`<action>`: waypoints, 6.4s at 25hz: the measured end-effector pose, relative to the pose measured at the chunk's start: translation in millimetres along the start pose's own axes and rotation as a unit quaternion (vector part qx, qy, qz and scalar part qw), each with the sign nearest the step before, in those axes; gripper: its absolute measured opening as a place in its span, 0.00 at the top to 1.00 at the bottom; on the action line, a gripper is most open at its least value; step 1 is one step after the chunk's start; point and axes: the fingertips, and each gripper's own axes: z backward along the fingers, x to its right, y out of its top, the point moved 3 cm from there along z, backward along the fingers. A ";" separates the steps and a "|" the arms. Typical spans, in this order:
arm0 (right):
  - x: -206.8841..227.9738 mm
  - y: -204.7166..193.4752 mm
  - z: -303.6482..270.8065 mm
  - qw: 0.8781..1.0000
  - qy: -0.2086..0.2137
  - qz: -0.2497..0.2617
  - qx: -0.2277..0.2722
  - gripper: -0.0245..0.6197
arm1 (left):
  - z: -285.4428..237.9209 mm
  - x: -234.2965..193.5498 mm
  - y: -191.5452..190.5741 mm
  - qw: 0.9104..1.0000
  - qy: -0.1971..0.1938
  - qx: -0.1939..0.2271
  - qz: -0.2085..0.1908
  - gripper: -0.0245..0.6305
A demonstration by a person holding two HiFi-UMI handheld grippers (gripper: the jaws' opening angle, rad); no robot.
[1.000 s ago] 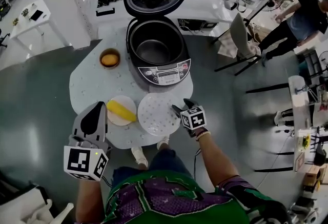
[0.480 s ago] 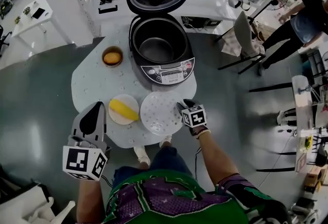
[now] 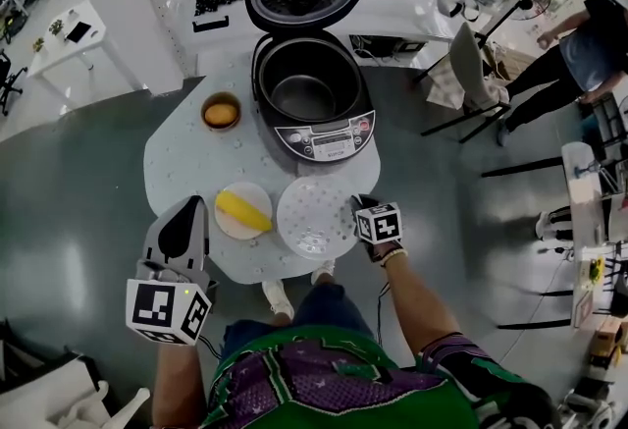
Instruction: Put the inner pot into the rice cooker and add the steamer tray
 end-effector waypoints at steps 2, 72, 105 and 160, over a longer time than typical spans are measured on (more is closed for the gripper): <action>0.0 -0.7 4.5 1.000 0.002 -0.009 0.003 0.93 | 1.7 0.5 1.9 1.000 -0.001 0.003 -0.002 0.93; 55.6 366.1 57.2 0.992 0.075 -0.012 0.102 0.94 | -102.6 -13.0 99.0 0.994 0.086 0.060 0.006 0.93; 52.7 365.3 2.0 0.987 0.025 0.102 0.125 0.65 | -89.2 -45.0 78.0 0.992 0.125 0.034 0.004 0.93; -9.2 245.0 177.0 0.970 -0.039 -0.004 0.238 0.95 | -0.5 -39.5 67.8 0.997 0.048 0.066 -0.012 0.93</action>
